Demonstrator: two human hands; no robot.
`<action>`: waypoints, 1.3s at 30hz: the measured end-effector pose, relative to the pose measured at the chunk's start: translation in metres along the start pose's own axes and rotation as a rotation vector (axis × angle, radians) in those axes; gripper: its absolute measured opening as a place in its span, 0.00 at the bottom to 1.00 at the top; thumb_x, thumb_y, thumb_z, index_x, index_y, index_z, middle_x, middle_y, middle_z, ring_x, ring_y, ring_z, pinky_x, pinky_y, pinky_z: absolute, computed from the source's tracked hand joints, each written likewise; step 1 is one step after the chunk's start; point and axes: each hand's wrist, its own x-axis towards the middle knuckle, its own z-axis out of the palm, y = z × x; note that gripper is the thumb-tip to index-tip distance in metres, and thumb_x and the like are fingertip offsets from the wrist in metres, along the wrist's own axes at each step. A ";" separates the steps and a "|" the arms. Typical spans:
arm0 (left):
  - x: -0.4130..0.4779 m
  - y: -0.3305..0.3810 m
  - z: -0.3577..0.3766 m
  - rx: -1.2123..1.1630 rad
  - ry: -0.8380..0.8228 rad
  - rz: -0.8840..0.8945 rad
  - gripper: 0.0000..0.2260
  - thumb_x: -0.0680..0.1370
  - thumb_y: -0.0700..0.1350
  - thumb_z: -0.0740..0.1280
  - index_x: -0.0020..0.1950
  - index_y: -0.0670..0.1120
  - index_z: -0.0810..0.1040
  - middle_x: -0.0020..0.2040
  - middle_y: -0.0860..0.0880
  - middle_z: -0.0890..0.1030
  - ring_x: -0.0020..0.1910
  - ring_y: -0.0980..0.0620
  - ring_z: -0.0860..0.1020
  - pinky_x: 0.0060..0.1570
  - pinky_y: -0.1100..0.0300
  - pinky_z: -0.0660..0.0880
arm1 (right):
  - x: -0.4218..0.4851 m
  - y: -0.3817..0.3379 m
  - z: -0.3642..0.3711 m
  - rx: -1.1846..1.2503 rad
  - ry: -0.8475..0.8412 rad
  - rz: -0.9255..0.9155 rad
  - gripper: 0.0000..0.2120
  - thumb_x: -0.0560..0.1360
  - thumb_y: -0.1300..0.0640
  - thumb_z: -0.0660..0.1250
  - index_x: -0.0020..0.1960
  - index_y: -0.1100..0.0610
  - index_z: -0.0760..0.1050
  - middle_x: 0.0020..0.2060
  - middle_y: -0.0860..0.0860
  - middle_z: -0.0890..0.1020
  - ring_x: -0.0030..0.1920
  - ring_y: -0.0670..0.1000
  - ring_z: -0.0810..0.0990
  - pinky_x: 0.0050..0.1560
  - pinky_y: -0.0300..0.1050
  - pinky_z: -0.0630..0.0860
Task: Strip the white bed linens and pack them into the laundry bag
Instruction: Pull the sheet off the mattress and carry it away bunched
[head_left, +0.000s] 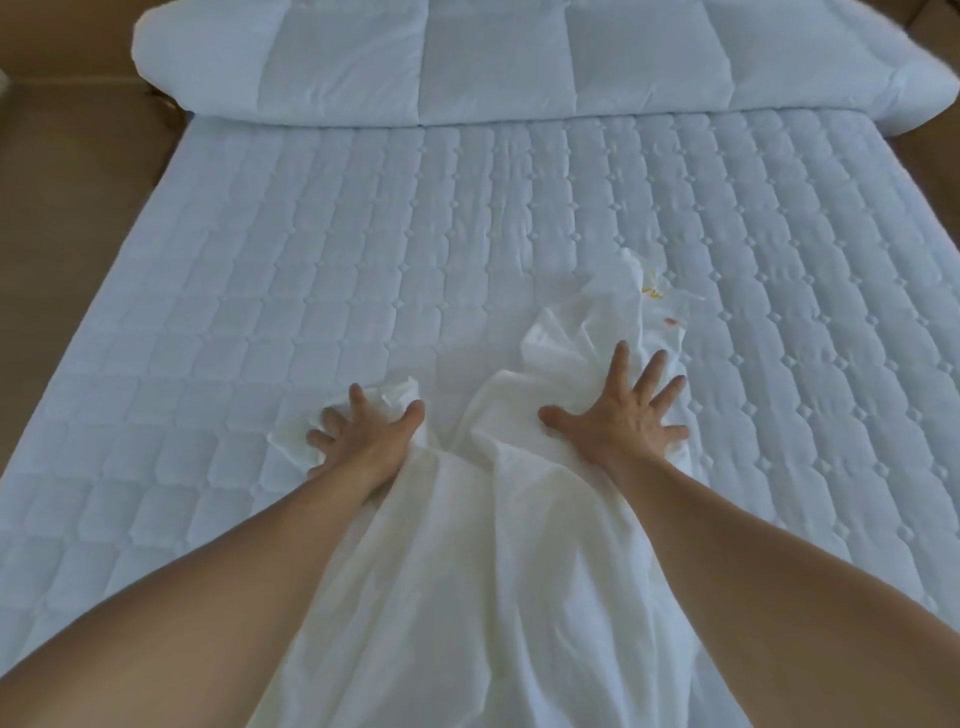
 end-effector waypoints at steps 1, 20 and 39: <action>0.004 0.003 0.001 -0.001 0.016 -0.010 0.46 0.72 0.71 0.61 0.80 0.57 0.42 0.80 0.42 0.50 0.78 0.35 0.49 0.71 0.35 0.58 | 0.007 0.001 0.002 0.029 -0.017 0.023 0.64 0.62 0.27 0.72 0.79 0.41 0.30 0.78 0.51 0.28 0.78 0.63 0.32 0.70 0.78 0.52; -0.141 0.064 -0.111 -0.752 -0.008 0.403 0.12 0.74 0.50 0.66 0.42 0.41 0.80 0.34 0.47 0.79 0.32 0.48 0.77 0.28 0.62 0.71 | -0.139 -0.074 -0.094 0.924 0.014 -0.249 0.27 0.64 0.32 0.65 0.39 0.58 0.80 0.35 0.53 0.84 0.37 0.55 0.84 0.41 0.54 0.81; -0.263 -0.180 -0.031 -0.433 0.381 0.569 0.23 0.83 0.55 0.56 0.78 0.51 0.64 0.72 0.44 0.67 0.70 0.44 0.66 0.67 0.51 0.62 | -0.343 0.033 0.024 0.197 0.587 -0.515 0.15 0.78 0.43 0.61 0.57 0.51 0.77 0.52 0.49 0.80 0.56 0.56 0.77 0.57 0.53 0.70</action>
